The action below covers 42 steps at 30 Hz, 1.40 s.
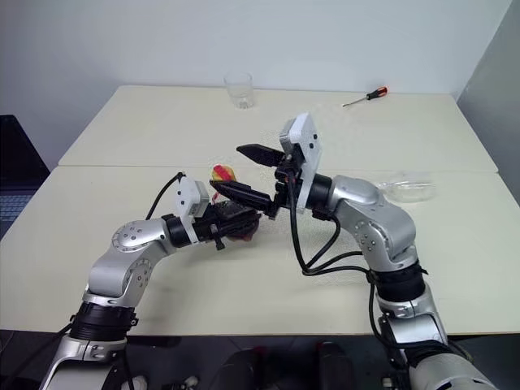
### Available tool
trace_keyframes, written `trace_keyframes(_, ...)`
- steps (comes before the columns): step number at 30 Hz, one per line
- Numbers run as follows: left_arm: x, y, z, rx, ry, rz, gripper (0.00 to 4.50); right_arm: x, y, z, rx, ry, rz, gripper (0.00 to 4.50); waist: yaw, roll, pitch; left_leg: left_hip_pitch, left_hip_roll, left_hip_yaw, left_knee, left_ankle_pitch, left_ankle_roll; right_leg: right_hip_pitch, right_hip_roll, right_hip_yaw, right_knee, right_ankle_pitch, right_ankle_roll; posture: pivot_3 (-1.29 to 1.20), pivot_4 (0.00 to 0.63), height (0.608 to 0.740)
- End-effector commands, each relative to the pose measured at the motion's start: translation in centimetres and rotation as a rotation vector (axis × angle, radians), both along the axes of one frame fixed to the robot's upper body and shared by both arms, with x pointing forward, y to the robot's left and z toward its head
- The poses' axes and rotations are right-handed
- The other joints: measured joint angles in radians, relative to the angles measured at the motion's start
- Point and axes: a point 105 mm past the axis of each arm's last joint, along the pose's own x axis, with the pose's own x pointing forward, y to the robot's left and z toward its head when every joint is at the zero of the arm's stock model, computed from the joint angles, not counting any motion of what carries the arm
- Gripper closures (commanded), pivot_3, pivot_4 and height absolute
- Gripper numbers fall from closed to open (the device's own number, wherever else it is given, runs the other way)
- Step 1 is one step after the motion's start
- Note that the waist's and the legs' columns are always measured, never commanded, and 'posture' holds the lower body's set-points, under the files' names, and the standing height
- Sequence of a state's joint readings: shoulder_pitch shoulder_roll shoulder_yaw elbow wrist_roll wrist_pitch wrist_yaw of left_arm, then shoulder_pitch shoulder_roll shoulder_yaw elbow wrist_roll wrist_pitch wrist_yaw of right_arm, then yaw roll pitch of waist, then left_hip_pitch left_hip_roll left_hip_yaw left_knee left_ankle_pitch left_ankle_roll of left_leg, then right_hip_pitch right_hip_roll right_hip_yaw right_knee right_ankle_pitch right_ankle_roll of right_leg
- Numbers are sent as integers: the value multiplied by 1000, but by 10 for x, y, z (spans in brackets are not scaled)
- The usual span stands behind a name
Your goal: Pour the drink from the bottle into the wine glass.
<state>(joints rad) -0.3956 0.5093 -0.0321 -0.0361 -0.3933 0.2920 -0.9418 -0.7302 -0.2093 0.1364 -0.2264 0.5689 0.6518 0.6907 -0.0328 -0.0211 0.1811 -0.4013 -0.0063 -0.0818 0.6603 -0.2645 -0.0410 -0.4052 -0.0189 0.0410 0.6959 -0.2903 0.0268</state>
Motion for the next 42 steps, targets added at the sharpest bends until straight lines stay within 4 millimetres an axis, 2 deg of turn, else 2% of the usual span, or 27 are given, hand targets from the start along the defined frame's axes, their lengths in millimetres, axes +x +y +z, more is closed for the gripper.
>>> trace_keyframes(1,-5,0,19,-15,-88,-15,2745,1,6,10,17,-73,-26,11,0,0,0,0,0,0,0,0,0,0,0,0,0,0,0,0,150,740)
trace_keyframes(12,-7,0,19,-15,-89,-13,2745,5,14,2,-8,-114,-56,11,0,0,0,0,0,0,0,0,0,0,0,0,0,0,0,0,150,740)
trace_keyframes(24,-3,-1,20,-20,-87,-8,2745,16,7,-4,-43,-132,-105,11,0,0,0,0,0,0,0,0,0,0,0,0,0,0,0,0,150,740)
trace_keyframes(42,-3,0,17,-20,-81,-5,2745,25,-21,-9,-88,-138,-159,11,0,0,0,0,0,0,0,0,0,0,0,0,0,0,0,0,150,740)
